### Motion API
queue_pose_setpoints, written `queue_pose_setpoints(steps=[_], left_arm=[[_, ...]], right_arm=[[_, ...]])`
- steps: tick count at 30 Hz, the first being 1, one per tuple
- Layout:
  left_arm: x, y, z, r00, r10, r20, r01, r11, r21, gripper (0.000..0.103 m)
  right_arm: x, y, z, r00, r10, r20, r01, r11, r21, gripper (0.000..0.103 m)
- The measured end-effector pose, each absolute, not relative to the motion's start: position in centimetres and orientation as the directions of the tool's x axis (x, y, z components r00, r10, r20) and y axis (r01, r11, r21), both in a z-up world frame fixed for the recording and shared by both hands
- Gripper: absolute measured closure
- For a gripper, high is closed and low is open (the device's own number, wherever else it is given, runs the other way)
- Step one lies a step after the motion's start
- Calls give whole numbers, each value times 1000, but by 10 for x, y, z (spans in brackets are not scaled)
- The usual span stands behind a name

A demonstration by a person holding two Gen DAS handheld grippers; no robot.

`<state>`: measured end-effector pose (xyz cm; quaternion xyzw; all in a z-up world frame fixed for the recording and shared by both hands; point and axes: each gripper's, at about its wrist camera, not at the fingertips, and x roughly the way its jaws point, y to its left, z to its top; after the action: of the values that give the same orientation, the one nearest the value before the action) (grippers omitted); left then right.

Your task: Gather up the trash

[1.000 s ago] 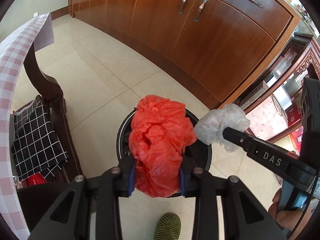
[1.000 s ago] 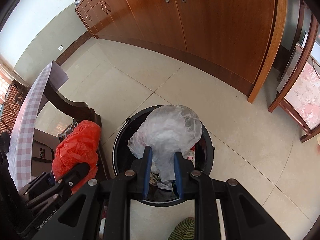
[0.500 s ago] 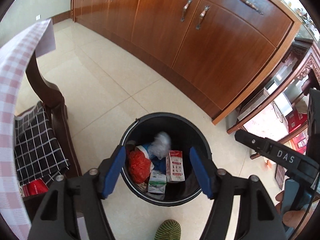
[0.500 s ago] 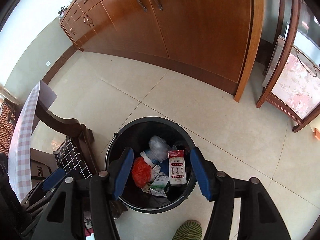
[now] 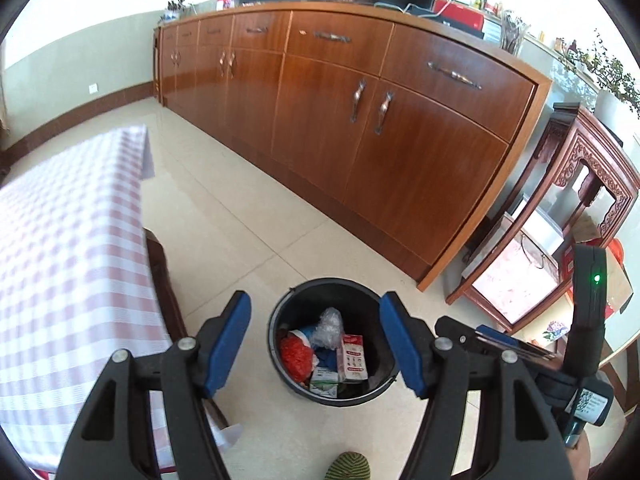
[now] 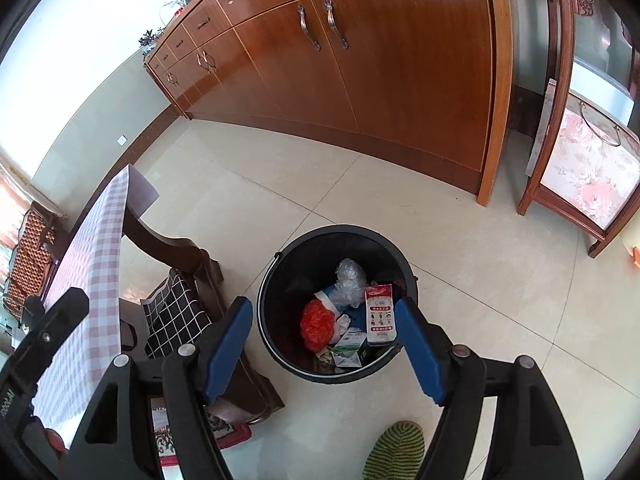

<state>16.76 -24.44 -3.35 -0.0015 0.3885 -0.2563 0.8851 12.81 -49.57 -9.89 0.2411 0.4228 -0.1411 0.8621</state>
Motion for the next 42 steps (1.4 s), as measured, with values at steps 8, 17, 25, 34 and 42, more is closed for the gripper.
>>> queue_pose_setpoints(steps=[8, 17, 25, 34, 42], left_arm=[[139, -195, -3, 653, -407, -639, 397, 902, -169, 30], [105, -113, 29, 777, -242, -581, 217, 969, -115, 15], [73, -41, 39, 834, -77, -546, 22, 994, -106, 6], [55, 10, 36, 843, 24, -538, -93, 990, -102, 3], [44, 27, 33, 848, 51, -528, -123, 987, -101, 3]], right_arm=[[115, -441, -73, 628, 29, -778, 334, 893, 303, 22], [111, -338, -20, 701, 111, -705, 90, 966, 243, 17], [84, -257, 22, 775, 166, -609, -73, 982, 174, 9], [51, -203, 39, 828, 152, -539, -97, 987, 129, 6], [44, -194, 48, 853, 115, -509, -74, 992, 100, 6]])
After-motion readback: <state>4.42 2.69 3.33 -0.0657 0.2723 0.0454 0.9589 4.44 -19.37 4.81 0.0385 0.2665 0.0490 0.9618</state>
